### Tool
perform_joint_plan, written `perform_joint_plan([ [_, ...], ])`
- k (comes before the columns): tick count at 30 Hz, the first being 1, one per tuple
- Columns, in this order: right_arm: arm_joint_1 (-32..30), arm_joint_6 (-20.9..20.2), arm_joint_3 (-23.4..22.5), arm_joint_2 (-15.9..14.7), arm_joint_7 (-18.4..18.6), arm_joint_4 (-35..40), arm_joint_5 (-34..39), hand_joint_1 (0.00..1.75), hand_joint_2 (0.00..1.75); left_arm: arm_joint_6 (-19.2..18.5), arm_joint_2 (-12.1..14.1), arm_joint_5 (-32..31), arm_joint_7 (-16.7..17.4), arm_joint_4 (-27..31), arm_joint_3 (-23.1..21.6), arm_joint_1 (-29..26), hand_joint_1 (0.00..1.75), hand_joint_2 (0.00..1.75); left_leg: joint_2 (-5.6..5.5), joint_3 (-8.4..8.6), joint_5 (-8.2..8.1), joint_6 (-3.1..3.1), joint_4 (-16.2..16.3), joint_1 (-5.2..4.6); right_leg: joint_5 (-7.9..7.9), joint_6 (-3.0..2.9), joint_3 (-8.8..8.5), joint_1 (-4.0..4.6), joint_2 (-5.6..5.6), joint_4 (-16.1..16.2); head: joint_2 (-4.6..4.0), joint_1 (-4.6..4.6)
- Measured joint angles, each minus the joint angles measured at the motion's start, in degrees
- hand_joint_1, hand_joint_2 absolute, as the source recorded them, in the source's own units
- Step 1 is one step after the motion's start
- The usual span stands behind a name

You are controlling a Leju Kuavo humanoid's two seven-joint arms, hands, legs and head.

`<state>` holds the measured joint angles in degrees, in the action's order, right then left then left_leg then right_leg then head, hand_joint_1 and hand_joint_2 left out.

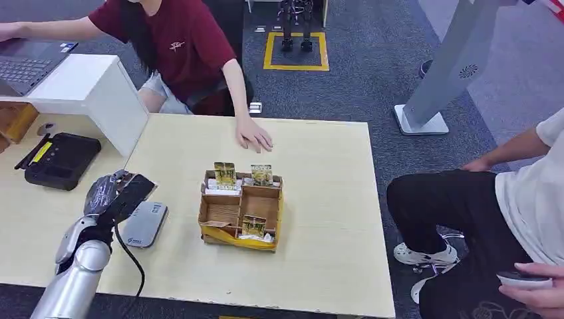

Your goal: Pass the card to the sensor for recognition and then transmit it.

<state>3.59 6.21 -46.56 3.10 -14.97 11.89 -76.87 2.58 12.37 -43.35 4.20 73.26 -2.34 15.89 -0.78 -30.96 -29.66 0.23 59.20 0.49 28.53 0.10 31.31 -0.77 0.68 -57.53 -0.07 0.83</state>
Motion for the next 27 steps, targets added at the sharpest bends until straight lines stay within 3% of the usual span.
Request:
perform_joint_plan([
  [9,0.01,0.15,0.0,0.02,-0.04,0.0,-0.46,0.0,1.75,-0.59,1.35,-6.4,3.56,-4.87,0.0,1.1,1.75,1.75,0.02,-0.01,0.0,0.0,0.0,0.0,0.0,0.0,0.02,0.0,0.01,0.0,0.0,-0.02],
  [15,0.01,0.35,0.0,0.07,0.0,0.0,-0.63,0.0,1.75,-0.35,1.94,-8.15,3.97,-7.34,0.0,1.38,1.75,1.75,0.01,-0.01,0.0,0.0,0.0,0.0,0.0,0.0,0.01,0.0,0.0,0.0,0.0,-0.02],
  [20,0.01,0.79,0.0,0.07,-0.02,0.0,-0.68,0.0,1.75,-2.93,2.71,-5.11,1.11,-7.74,0.02,1.31,1.75,1.75,0.0,-0.02,0.0,0.0,0.0,-0.01,-0.01,0.02,-0.02,0.0,-0.01,0.0,0.0,-0.02],
  [27,-0.02,0.94,0.0,0.07,-0.3,0.0,-0.9,0.0,1.75,-10.72,4.77,5.1,-4.13,-5.71,0.31,-0.78,1.75,1.75,0.0,-0.01,0.0,0.0,0.0,0.0,-0.02,0.03,-0.02,0.0,-0.01,0.0,0.0,-0.02],
])
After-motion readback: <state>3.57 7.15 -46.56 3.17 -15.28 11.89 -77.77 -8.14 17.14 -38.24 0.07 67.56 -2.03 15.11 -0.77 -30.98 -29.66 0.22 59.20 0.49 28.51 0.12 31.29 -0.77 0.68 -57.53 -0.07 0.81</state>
